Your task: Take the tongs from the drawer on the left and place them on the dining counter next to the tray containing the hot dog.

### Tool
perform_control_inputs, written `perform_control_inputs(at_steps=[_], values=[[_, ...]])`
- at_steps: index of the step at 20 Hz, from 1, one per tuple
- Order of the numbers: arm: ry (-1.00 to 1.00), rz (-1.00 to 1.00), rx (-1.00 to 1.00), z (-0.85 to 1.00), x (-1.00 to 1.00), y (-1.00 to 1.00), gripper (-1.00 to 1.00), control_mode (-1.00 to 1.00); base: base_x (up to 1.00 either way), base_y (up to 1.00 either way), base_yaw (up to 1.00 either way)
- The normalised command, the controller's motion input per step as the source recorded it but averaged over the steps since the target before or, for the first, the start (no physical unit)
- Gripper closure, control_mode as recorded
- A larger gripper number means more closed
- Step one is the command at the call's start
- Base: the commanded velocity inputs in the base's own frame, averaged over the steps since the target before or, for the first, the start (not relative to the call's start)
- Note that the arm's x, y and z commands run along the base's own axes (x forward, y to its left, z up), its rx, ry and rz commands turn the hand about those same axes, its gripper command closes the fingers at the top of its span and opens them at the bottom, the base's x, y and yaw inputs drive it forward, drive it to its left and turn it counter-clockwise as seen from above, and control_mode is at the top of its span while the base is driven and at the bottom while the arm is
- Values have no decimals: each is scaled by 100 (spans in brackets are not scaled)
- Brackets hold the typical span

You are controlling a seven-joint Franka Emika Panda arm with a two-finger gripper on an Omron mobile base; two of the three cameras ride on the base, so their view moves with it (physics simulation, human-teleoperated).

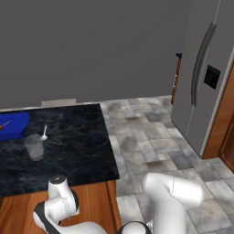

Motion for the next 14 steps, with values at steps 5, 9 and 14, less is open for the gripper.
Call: perform_control_inputs(at_steps=[5, 9, 14], values=[[1, 0, 0, -1, 0, 0, -100, -100, 0, 0, 0], [0, 0, 0, 0, 0, 0, -100, -100, 0, 0, 0], [0, 0, 0, 0, 0, 0, 100, -100, 0, 0, 0]])
